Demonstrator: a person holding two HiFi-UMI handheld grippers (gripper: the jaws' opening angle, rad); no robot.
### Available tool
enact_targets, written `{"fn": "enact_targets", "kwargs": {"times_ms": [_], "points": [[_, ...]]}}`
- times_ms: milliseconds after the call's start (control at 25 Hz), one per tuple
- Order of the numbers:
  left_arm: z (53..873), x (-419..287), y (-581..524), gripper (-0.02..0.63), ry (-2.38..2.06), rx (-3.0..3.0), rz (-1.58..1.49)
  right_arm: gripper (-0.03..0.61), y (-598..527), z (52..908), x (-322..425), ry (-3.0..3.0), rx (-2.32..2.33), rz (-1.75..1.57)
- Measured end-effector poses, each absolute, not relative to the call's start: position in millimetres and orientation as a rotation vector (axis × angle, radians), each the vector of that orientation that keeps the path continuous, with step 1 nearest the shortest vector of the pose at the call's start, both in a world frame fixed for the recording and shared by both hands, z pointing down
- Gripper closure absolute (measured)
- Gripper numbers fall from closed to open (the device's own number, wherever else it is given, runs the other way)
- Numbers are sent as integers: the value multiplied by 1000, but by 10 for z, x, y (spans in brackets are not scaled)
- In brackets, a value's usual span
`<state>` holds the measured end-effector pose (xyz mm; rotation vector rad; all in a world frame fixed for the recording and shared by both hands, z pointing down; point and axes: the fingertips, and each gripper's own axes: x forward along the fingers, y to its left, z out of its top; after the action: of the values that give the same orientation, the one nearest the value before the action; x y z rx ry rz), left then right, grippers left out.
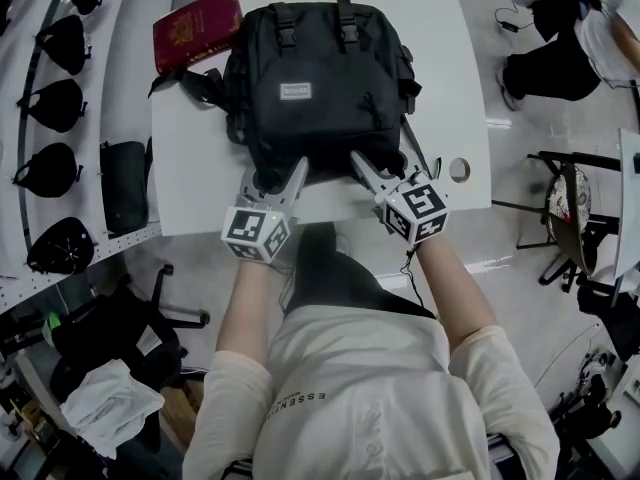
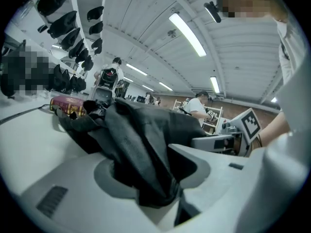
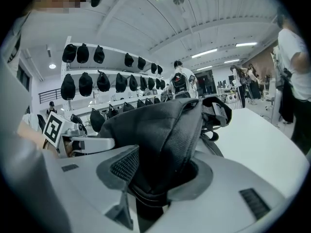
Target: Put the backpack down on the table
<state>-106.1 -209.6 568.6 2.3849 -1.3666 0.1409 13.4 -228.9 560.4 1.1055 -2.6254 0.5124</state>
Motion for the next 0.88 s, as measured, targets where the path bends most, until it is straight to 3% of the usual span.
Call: {"fn": "enact_targets", "kwargs": {"times_ms": [280,880], "points": [[5793,-1234,-1953,322,-1492,2268,186,331,-2184,5613,263,-2577,1180,493],[5315,-1381,-1406,318,-1574,2331,240,330,-1810,5094,526,-2570,1366,378]]}}
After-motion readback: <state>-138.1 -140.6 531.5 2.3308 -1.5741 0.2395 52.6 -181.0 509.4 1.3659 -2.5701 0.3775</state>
